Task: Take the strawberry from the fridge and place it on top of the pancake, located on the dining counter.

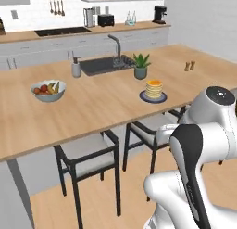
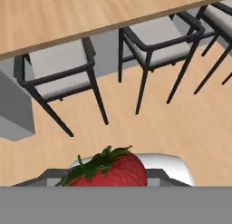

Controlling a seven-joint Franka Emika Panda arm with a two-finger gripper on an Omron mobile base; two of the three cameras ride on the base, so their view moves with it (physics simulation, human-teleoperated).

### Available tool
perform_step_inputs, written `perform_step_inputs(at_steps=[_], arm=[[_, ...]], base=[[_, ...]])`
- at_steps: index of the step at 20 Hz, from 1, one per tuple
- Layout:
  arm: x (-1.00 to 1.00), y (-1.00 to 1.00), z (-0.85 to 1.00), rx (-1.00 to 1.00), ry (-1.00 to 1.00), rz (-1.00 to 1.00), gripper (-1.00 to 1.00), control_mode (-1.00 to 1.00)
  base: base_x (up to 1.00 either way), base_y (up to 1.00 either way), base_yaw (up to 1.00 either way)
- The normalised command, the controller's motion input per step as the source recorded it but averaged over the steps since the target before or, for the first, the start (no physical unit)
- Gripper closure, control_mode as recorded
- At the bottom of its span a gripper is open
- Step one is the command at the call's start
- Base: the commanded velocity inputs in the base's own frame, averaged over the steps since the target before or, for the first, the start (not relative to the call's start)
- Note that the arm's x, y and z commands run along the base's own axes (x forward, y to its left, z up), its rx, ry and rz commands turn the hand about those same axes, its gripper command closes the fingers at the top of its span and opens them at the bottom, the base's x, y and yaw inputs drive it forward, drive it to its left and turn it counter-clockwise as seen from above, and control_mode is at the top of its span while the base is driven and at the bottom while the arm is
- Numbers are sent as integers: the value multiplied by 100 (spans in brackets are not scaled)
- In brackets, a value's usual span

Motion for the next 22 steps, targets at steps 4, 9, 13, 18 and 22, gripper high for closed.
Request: perform_step_inputs(at_steps=[4,9,13,18,22], arm=[[0,0,0,0,0,0,100,100],[0,0,0,0,0,0,100,100],[0,0,0,0,0,0,100,100],[0,0,0,0,0,0,100,100],[0,0,0,0,0,0,100,100]], base=[[0,-100,58],[0,-100,55],[4,-100,34],[35,-15,-22],[51,-8,-31]])
